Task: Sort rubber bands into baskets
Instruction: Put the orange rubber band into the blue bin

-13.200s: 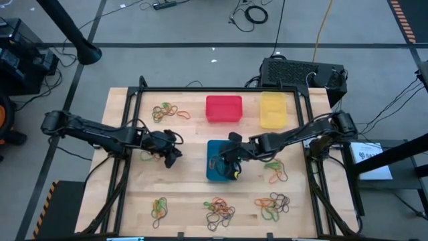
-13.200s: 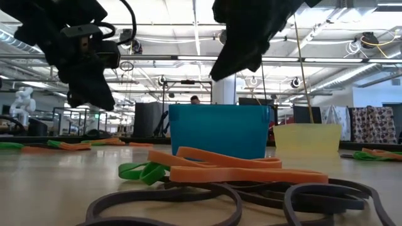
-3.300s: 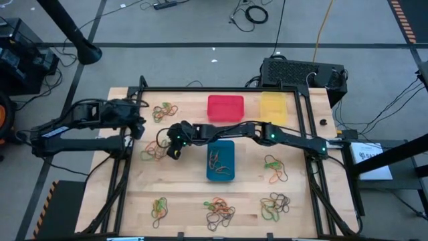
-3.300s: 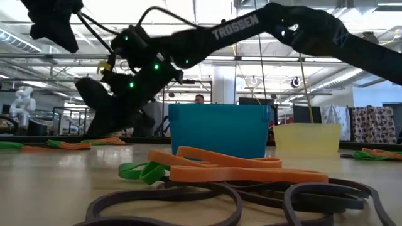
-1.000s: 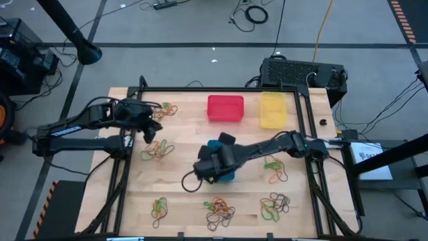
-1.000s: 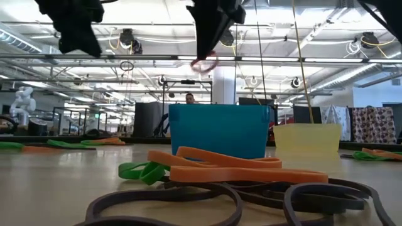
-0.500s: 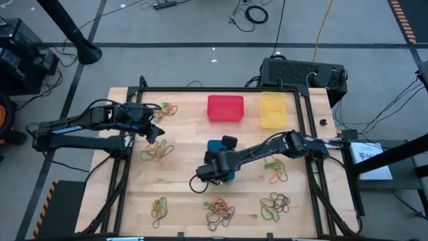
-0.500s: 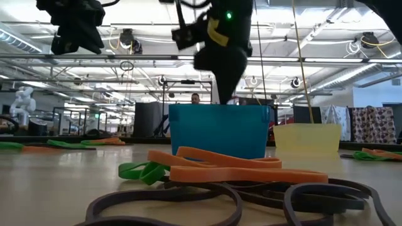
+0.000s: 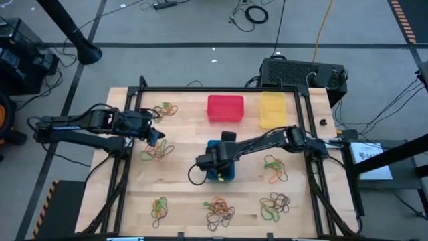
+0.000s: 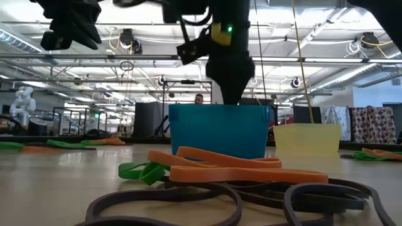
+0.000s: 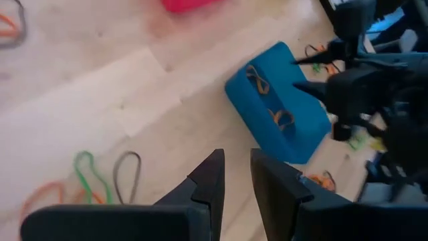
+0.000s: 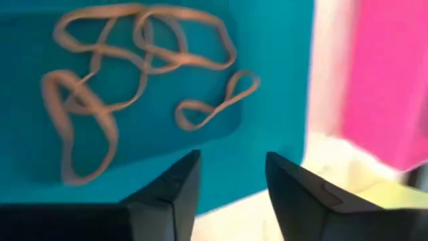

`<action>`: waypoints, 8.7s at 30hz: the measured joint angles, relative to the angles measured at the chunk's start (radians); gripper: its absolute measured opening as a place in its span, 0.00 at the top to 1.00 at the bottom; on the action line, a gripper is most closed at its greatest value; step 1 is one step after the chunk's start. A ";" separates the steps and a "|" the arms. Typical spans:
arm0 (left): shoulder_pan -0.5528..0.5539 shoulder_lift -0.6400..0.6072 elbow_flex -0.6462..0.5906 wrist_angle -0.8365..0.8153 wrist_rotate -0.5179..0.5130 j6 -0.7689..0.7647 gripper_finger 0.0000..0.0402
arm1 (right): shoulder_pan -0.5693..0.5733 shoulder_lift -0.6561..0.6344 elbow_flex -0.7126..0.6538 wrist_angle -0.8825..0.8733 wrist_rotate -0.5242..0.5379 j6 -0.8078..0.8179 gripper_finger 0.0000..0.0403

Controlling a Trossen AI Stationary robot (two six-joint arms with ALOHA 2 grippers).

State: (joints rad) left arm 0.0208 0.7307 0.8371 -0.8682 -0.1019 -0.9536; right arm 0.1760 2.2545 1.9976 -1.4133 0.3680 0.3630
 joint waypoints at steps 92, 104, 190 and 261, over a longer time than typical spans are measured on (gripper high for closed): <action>-0.192 0.007 -0.203 -0.081 0.102 0.379 0.80 | 0.181 0.611 0.298 1.713 -0.425 -0.486 0.59; -0.192 0.010 -0.203 -0.082 0.093 0.358 0.80 | 0.170 0.611 0.298 1.712 -0.416 -0.479 0.59; -0.257 0.010 -0.203 -0.083 0.014 0.093 0.80 | -0.052 -0.044 0.006 0.140 -0.371 -0.117 1.00; -0.259 0.225 -0.203 0.119 -0.062 0.069 0.80 | -0.148 -0.976 -1.443 0.580 -0.446 0.695 0.69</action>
State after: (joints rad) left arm -0.2382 0.9558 0.6342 -0.7493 -0.1638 -0.8841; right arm 0.0280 1.2789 0.5548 -0.8336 -0.0781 1.0584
